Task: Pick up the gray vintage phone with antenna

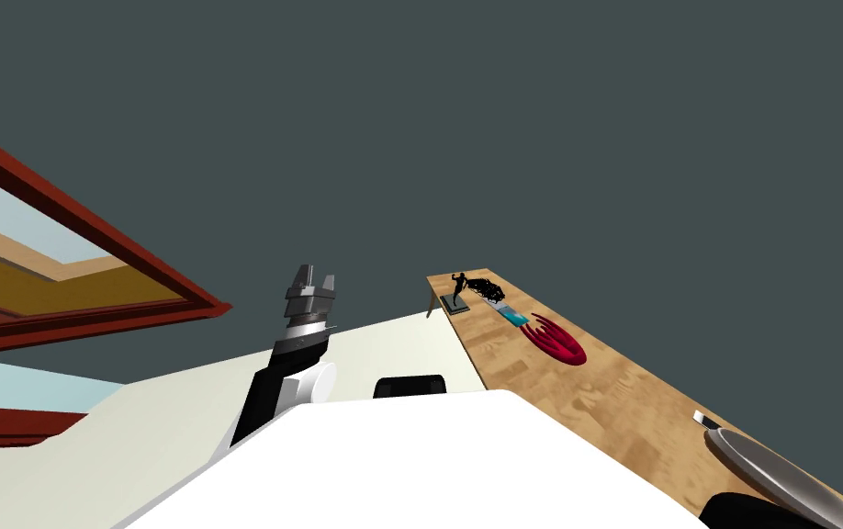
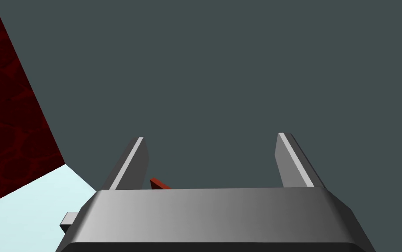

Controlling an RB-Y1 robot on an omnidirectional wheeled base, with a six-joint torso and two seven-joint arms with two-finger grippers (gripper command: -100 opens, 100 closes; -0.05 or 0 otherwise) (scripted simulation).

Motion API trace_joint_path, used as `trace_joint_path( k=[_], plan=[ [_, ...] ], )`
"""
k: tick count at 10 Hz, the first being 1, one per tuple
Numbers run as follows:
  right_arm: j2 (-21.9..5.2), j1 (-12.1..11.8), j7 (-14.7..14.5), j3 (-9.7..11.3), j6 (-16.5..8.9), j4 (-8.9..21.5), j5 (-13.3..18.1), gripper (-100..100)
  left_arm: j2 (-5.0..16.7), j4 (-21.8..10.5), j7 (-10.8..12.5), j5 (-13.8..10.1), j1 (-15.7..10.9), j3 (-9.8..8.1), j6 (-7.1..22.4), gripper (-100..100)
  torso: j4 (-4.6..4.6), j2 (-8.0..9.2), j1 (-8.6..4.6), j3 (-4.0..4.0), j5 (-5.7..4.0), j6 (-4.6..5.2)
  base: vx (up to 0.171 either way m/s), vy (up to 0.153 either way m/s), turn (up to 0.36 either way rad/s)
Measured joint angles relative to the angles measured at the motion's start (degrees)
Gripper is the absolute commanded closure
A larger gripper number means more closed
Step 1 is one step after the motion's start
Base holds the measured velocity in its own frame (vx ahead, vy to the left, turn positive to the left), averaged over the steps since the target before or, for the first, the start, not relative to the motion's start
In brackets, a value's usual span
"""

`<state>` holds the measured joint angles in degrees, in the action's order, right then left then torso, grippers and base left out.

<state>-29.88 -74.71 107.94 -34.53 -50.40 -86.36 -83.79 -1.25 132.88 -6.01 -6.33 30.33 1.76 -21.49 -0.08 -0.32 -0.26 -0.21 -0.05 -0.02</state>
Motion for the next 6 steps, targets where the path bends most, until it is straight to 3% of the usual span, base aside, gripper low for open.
trace_joint_path(
  k=[3, 4, 5, 6],
  plan=[
    [-1.7, -1.5, 3.1, -0.6, -2.4, 2.1, -2.5, -100, 0.0, 0.0, 0.0, 0.0, 0.0, 0.00, 0.0, 0, 0.04, 0.13, 0.06, 0.08, 0.01, 0.00, 0.059, -0.050, -0.018],
    [-1.8, -1.5, 3.3, -0.7, -2.5, 2.2, -2.6, 0, 0.0, 0.0, 0.0, 0.0, 0.0, 0.01, 0.0, 0, 0.06, 0.25, 0.17, 0.15, 0.02, 0.00, 0.006, -0.005, 0.004],
    [-1.8, -1.5, 3.3, -0.7, -2.5, 2.2, -2.6, -100, 0.0, 0.0, 0.0, 0.0, 0.0, 0.01, 0.0, 0, 0.09, 0.35, 0.26, 0.21, 0.05, 0.01, 0.027, -0.027, -0.038],
    [-1.2, -0.2, 2.5, -0.1, -2.1, 3.5, -2.0, -100, 0.0, 0.0, 0.0, 0.0, 0.0, 0.01, 0.0, 0, 0.10, 0.34, 0.21, 0.21, 0.02, 0.02, 0.047, -0.048, -0.047]
  ],
)
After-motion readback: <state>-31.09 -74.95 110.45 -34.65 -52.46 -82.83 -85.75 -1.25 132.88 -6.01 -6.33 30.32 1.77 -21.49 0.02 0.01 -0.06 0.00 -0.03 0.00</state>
